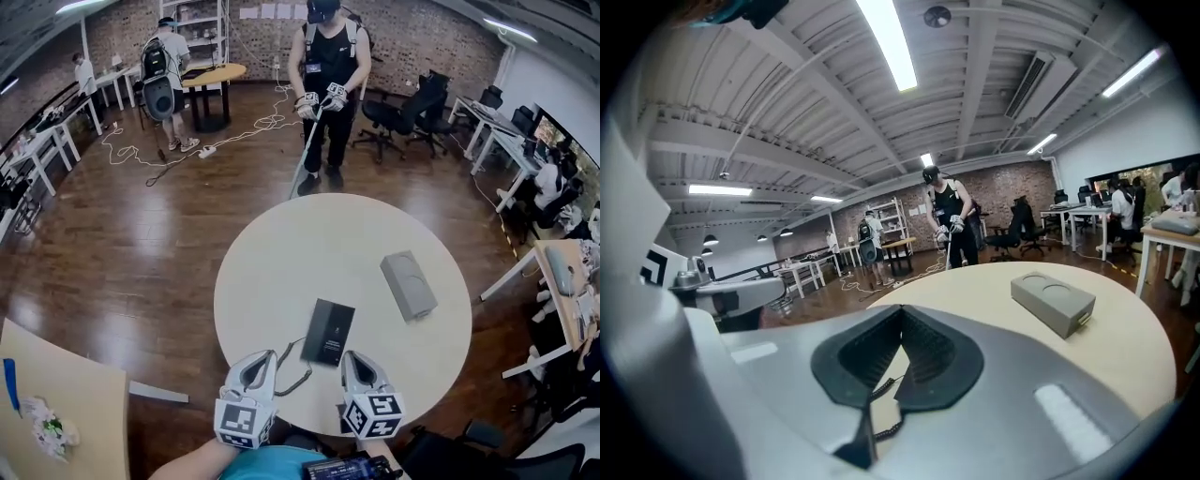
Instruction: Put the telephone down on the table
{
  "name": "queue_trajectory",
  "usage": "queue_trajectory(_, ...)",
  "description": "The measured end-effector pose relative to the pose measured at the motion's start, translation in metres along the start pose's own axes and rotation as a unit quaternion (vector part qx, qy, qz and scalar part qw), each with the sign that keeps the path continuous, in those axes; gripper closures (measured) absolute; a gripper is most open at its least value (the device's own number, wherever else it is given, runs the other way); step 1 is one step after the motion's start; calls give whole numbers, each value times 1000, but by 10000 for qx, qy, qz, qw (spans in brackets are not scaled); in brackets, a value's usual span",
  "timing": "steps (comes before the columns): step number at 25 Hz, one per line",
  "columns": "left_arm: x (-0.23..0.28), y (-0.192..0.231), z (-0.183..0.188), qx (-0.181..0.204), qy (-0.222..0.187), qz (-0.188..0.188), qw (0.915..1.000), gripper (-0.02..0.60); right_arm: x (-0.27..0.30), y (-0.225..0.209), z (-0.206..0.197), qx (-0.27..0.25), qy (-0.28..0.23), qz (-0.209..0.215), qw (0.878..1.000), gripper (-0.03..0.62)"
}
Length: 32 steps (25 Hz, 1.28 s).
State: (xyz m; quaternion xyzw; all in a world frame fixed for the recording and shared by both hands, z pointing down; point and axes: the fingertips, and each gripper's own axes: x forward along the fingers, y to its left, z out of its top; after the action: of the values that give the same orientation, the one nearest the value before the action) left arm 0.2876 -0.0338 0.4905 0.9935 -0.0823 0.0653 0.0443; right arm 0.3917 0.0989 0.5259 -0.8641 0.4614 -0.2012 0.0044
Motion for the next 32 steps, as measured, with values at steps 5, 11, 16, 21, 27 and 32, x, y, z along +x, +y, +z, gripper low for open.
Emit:
queue_trajectory(5,26,2,-16,104,262,54,9996,568,29,-25,-15,335,258,372,9984,513)
queue_trajectory(11,57,6,-42,76,580,184,9981,568,58,-65,-41,593,597,568,9948,466)
queue_trajectory(16,79,10,-52,8,755,329,9966,568,79,-91,-59,608,923,701,9914,441)
queue_trajectory(21,93,16,-70,-2,921,387,9950,568,97,-98,-82,696,1260,1009,9844,414)
queue_trajectory(27,100,18,-91,17,1162,423,9923,568,114,-96,-122,997,1811,1524,9665,369)
queue_trajectory(32,103,15,-96,-4,1284,456,9907,568,130,-97,-146,1414,2227,1923,9452,329)
